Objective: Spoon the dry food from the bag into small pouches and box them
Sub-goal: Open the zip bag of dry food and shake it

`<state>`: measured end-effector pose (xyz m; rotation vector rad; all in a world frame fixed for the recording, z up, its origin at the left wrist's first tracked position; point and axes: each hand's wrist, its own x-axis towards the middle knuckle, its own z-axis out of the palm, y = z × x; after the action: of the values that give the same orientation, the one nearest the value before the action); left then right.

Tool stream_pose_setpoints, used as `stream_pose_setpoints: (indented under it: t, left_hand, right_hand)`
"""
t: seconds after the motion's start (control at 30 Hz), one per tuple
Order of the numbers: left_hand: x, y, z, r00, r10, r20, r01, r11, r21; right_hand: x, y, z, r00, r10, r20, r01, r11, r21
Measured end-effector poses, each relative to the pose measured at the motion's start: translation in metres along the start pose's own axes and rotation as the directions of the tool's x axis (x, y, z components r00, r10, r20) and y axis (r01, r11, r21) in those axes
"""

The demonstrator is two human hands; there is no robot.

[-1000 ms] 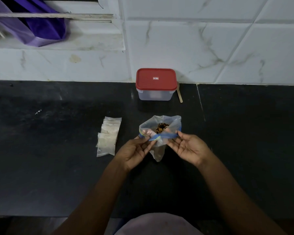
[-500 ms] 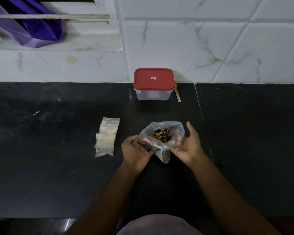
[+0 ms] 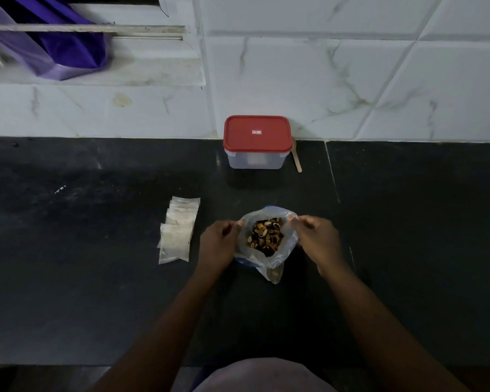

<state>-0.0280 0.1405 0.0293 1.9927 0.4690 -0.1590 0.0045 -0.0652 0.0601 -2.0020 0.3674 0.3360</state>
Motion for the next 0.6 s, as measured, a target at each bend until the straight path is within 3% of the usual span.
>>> stream_pose_setpoints:
  t: [0.1, 0.2, 0.27, 0.33, 0.5, 0.6]
  left_hand:
    - [0.007, 0.008, -0.007, 0.967, -0.201, 0.158, 0.235, 0.942, -0.241]
    - [0.011, 0.013, -0.014, 0.842, -0.340, 0.420, 0.534, 0.644, -0.548]
    - [0.011, 0.016, -0.017, 0.779, -0.342, 0.525, 0.625, 0.498, -0.602]
    - [0.011, 0.018, -0.016, 0.741, -0.347, 0.574, 0.671, 0.418, -0.613]
    - [0.007, 0.026, -0.001, 0.736, -0.344, 0.583, 0.677, 0.370, -0.637]
    - [0.007, 0.021, 0.007, 0.786, -0.328, 0.525, 0.619, 0.430, -0.658]
  right_hand:
    - [0.009, -0.006, -0.013, 0.973, 0.120, 0.195, -0.119, 0.993, -0.020]
    - [0.022, -0.005, -0.031, 0.873, 0.262, 0.412, -0.314, 0.947, 0.062]
    - [0.026, -0.002, -0.039, 0.798, 0.323, 0.509, -0.451, 0.880, 0.148]
    - [0.026, 0.003, -0.038, 0.750, 0.356, 0.557, -0.560, 0.791, 0.248]
    - [0.019, 0.013, -0.020, 0.729, 0.410, 0.548, -0.676, 0.557, 0.482]
    - [0.016, 0.015, -0.009, 0.771, 0.427, 0.473, -0.629, 0.628, 0.458]
